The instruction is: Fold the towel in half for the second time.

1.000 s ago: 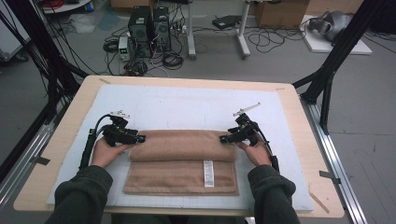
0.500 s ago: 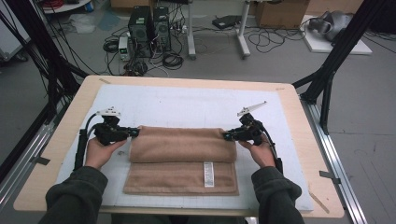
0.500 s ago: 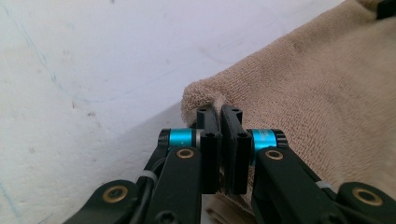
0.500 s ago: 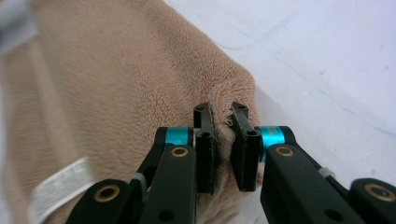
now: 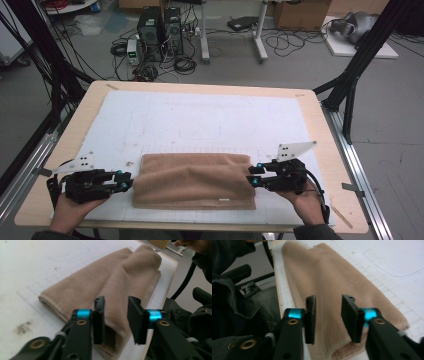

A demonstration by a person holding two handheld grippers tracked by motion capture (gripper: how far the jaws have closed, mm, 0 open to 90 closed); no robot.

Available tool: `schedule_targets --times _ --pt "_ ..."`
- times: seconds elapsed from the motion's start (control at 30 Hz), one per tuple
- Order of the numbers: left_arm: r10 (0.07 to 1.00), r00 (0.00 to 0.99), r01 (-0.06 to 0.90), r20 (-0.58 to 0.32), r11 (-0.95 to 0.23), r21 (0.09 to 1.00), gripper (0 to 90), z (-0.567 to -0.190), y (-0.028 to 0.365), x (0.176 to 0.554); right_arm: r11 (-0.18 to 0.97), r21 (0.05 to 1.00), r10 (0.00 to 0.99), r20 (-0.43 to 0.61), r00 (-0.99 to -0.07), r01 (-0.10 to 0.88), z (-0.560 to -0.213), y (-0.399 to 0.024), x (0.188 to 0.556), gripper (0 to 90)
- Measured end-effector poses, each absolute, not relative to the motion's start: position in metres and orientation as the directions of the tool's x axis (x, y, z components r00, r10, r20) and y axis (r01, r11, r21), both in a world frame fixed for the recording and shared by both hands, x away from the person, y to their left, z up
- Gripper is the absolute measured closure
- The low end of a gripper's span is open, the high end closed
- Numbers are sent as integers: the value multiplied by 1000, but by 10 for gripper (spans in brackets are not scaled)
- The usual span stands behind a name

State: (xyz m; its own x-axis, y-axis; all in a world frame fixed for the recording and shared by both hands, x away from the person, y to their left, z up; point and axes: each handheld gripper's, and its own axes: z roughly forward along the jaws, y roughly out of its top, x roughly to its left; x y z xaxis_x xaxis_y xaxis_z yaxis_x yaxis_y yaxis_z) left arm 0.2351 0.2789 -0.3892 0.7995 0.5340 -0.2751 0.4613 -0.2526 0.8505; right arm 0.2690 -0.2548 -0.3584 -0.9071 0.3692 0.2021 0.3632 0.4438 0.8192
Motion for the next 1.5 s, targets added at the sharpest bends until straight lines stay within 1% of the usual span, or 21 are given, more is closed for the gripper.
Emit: schedule_targets --times 0.1,0.17,0.3,0.47,0.53,0.63,0.67,0.7,0.73,0.77,0.87,0.93,1.0,1.07,1.13,1.23,1.27,1.37,1.4,1.43,1.5 --pt "556 787 464 -268 -248 850 610 -391 276 244 465 799 407 189 -894 381 -362 -255 277 610" --pt "585 772 460 -250 -243 854 592 -393 272 254 485 775 445 180 -877 405 -371 -252 289 573" --pt "651 730 466 -208 -251 849 586 -403 261 281 487 757 496 172 -851 437 -388 -247 316 552" --pt "692 703 489 -163 -305 817 586 -420 246 310 494 740 528 162 -833 457 -405 -236 346 545" --pt "695 710 484 -115 -362 797 565 -426 239 316 537 709 524 143 -840 456 -413 -229 352 516" --pt "688 720 498 -94 -417 760 537 -437 231 323 583 673 513 129 -849 455 -423 -221 356 496" --pt "688 722 487 -76 -427 762 580 -438 229 323 593 667 511 120 -851 451 -425 -218 357 532" --pt "679 732 467 -57 -439 768 688 -436 227 322 601 663 506 118 -855 447 -426 -216 357 624" --pt "678 733 458 -51 -438 773 809 -434 226 321 618 655 496 104 -862 435 -425 -215 356 756" --pt "685 727 455 -42 -435 777 851 -431 225 320 627 657 485 89 -870 417 -422 -213 354 827" --pt "709 702 443 -68 -360 821 859 -421 229 323 591 702 492 78 -867 398 -406 -217 353 841" --pt "752 654 430 -83 -279 859 857 -414 230 330 554 732 512 75 -855 396 -395 -220 358 841" --pt "785 613 435 -88 -243 867 827 -412 229 342 536 745 549 48 -834 396 -390 -221 367 821" --pt "813 575 470 -87 -242 849 679 -413 228 350 504 747 616 40 -786 434 -391 -223 376 731" --pt "789 600 489 -133 -230 842 640 -413 233 349 483 744 632 68 -772 462 -394 -228 379 676" --pt "718 687 451 -112 -300 841 612 -412 233 338 504 745 567 97 -818 438 -400 -231 371 640" --pt "686 715 468 -134 -327 821 606 -415 231 336 518 736 549 103 -830 434 -402 -230 369 617" --pt "666 739 497 -102 -437 750 570 -425 224 337 603 677 511 77 -856 421 -416 -223 361 576" --pt "666 739 508 -99 -455 732 592 -428 221 338 611 676 503 71 -862 412 -419 -222 360 579" --pt "656 751 491 -72 -482 726 670 -431 218 337 618 670 500 71 -863 413 -423 -220 358 623" --pt "651 759 443 1 -519 731 841 -431 210 334 631 668 482 59 -874 393 -428 -216 355 784"
